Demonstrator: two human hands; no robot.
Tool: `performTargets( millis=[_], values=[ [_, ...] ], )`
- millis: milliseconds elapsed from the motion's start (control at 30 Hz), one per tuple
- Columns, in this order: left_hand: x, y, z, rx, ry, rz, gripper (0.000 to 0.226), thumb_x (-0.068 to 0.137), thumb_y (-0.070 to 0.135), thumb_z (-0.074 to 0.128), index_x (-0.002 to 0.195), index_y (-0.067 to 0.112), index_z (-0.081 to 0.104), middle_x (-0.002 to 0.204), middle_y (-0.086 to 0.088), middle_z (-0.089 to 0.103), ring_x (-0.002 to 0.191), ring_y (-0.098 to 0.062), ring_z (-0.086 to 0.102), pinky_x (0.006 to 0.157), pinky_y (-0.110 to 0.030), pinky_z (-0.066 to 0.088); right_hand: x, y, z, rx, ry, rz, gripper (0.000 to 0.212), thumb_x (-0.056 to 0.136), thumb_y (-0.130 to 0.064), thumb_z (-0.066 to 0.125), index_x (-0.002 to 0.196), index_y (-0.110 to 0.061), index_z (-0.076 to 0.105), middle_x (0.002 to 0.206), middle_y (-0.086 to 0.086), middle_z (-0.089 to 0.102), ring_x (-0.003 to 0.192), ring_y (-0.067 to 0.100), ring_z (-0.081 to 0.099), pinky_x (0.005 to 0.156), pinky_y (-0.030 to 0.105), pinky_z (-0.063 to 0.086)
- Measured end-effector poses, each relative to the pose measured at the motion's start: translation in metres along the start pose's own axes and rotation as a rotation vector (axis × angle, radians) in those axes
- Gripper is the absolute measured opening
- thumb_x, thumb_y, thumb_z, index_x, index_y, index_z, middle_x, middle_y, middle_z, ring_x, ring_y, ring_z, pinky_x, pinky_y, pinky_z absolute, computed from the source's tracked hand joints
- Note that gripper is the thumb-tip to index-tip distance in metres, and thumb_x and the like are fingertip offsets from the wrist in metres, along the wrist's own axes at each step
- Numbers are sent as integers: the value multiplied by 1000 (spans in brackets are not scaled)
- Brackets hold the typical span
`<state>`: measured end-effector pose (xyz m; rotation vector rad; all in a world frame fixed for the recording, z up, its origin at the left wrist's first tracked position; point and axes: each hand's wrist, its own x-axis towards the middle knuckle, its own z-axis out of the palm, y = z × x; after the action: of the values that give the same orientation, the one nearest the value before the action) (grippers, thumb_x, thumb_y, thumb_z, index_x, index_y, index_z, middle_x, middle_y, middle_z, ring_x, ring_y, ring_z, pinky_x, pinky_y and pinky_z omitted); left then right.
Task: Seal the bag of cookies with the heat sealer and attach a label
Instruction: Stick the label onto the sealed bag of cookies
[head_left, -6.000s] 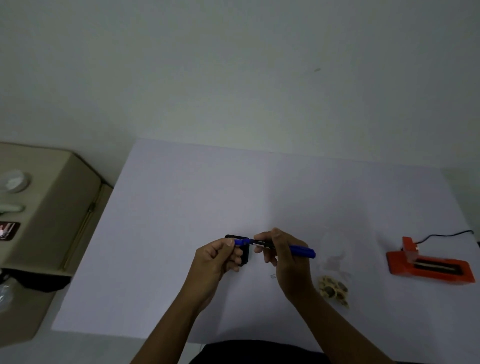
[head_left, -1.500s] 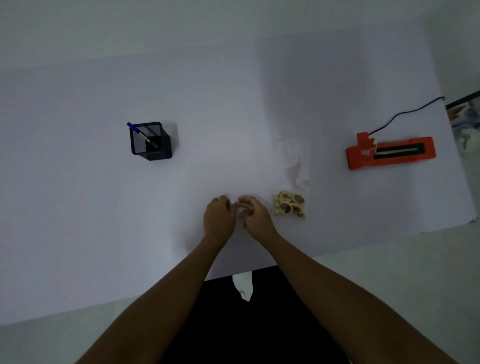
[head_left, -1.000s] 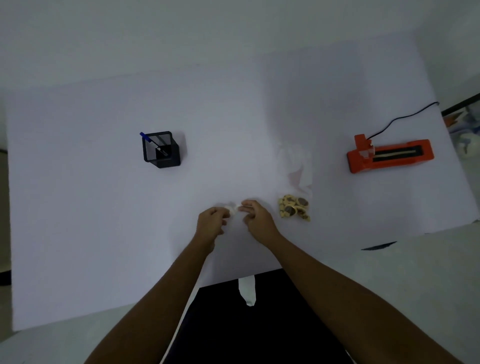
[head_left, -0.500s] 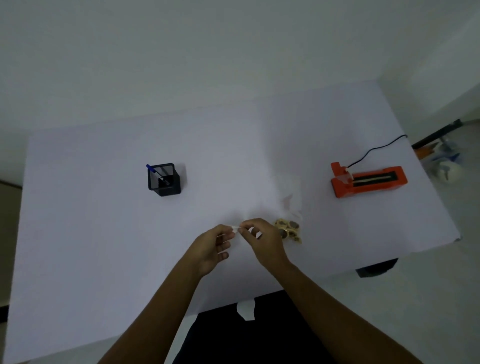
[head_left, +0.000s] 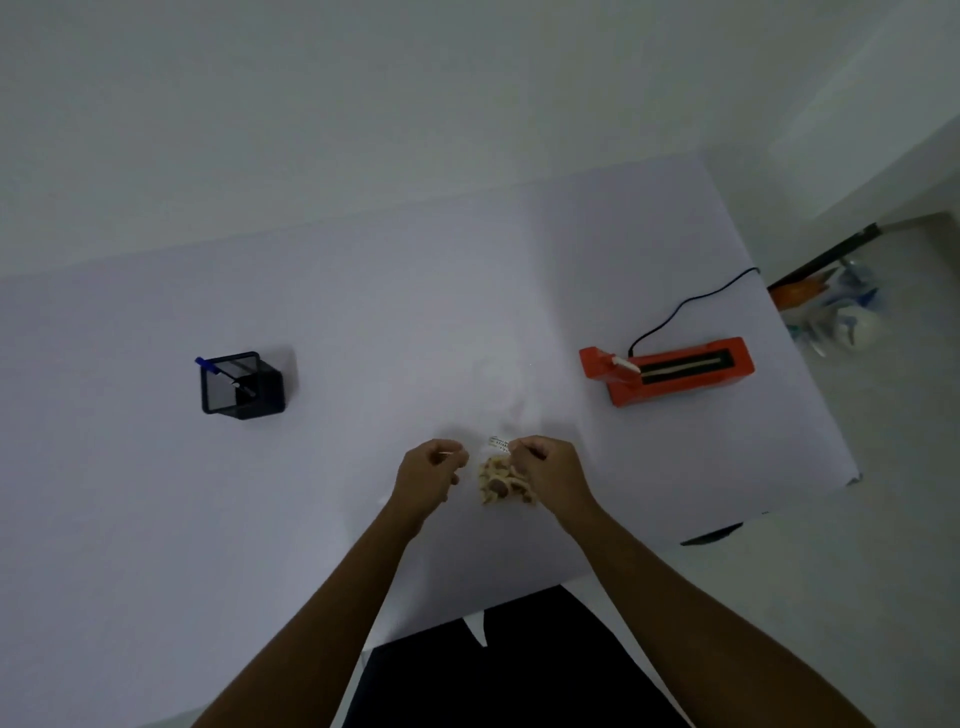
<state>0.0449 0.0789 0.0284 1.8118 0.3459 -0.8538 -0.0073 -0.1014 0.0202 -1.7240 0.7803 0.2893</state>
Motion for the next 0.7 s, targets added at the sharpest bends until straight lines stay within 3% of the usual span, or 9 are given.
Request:
performTargets(
  millis=[200, 333, 467, 600, 700],
  values=[
    [35, 6, 38, 262, -35, 199, 20, 84, 35, 73, 94, 17, 71, 82, 5, 71, 71, -4, 63, 62, -13, 46, 36, 11, -21, -214, -61, -38, 16, 90, -17, 67, 88, -6, 77, 80, 5, 75, 67, 6, 65, 61, 10, 46],
    [56, 3, 54, 369, -2, 190, 12, 86, 25, 70, 85, 14, 75, 81, 2, 73, 74, -10, 65, 70, -25, 51, 55, 21, -24, -312, -119, -32, 19, 89, -20, 67, 84, -4, 76, 77, 10, 73, 72, 21, 68, 66, 31, 53],
    [68, 3, 63, 455, 44, 135, 16, 88, 22, 66, 83, 9, 74, 80, -3, 72, 73, -17, 67, 70, -29, 53, 71, 29, -22, -365, -150, -35, 25, 86, -21, 68, 77, 1, 72, 71, 19, 69, 63, 20, 62, 64, 40, 53],
    [77, 2, 67, 522, 61, 111, 17, 88, 22, 63, 83, 8, 72, 80, -5, 71, 73, -19, 66, 70, -33, 56, 82, 30, -17, -406, -182, -14, 26, 88, -22, 65, 79, 1, 72, 73, 17, 70, 71, 29, 67, 66, 38, 53],
    [83, 2, 68, 555, 60, 107, 18, 87, 23, 62, 79, 9, 70, 77, -4, 69, 71, -19, 65, 66, -32, 53, 88, 30, -16, -429, -188, 2, 25, 88, -22, 64, 77, -1, 72, 72, 13, 70, 68, 23, 65, 61, 29, 49]
  ],
)
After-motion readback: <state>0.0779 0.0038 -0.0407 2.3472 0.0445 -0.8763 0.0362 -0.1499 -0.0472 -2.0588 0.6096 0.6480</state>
